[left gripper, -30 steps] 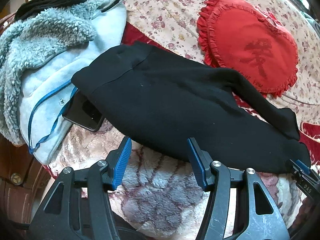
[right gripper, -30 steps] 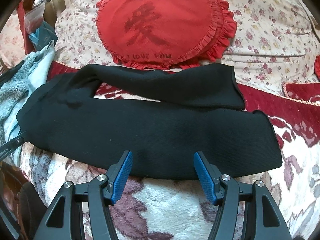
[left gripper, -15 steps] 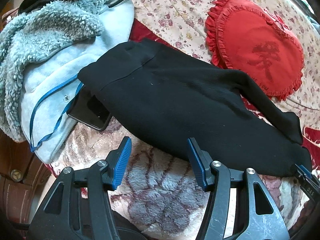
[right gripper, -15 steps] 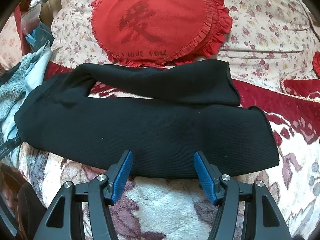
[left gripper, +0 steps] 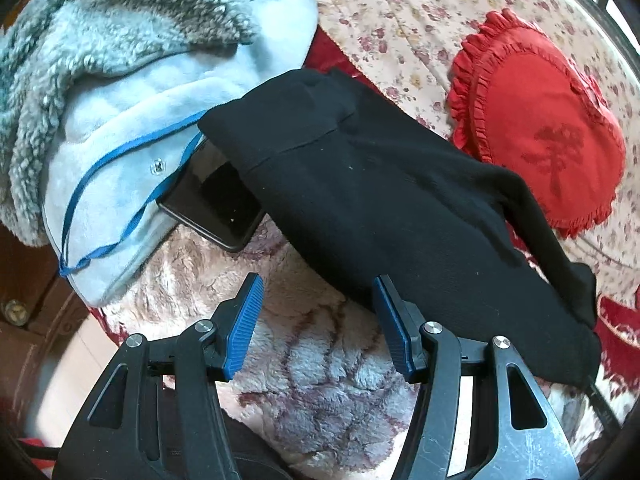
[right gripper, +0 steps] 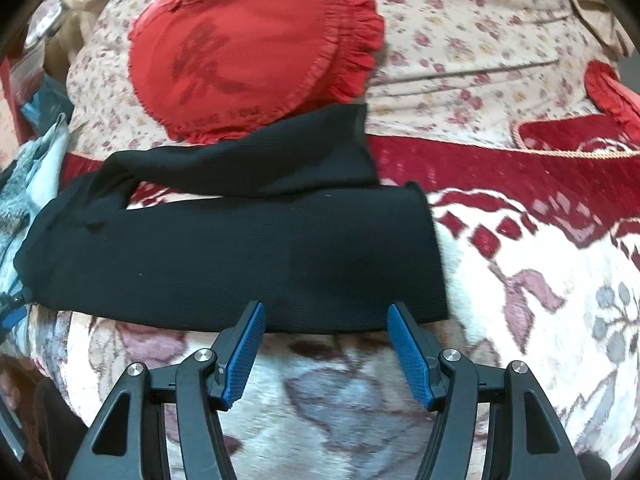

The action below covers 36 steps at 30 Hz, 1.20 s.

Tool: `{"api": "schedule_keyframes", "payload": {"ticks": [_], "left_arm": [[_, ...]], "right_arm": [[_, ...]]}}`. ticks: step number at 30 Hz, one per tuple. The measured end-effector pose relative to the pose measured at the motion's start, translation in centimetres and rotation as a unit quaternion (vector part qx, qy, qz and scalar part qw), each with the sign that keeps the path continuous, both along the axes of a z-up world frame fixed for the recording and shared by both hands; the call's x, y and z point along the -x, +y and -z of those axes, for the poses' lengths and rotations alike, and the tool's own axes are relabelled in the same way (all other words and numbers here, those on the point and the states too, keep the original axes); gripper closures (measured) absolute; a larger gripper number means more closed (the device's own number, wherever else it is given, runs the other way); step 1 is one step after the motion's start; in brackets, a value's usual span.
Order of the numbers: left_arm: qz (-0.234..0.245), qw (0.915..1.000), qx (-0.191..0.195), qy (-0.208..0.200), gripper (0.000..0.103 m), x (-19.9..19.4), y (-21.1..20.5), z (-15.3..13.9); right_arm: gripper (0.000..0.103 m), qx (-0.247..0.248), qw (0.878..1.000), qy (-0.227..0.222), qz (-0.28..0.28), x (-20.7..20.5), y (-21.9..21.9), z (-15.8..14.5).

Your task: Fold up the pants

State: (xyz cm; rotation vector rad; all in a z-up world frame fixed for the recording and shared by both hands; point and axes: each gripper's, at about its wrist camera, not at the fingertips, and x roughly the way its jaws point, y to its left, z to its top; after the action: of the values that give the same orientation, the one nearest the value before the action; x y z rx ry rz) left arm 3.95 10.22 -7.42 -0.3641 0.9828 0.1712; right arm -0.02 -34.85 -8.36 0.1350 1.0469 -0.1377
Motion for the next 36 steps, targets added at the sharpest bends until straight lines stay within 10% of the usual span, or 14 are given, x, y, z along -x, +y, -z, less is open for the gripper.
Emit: {"api": "schedule_keyframes", "payload": {"ticks": [27,31,36], "left_arm": [[0.001,0.9997,0.011,0.021,0.046,-5.2,-2.5,1.7],[-0.002,0.9998,0.013,0.014,0.046,-5.8,-2.5,1.8],[-0.005,0.9999,0.014,0.005,0.086,-6.2,-2.8,1.5]], "right_arm": [[0.04,-0.04,0.998,-0.037,0.02,-2.3,-1.2,1.3],[0.054,-0.022,0.998,-0.061,0.014,-2.8,-0.9,1.5],[0.086,-0.053,0.995,-0.088,0.019,-2.7,-2.1,1.3]]}}
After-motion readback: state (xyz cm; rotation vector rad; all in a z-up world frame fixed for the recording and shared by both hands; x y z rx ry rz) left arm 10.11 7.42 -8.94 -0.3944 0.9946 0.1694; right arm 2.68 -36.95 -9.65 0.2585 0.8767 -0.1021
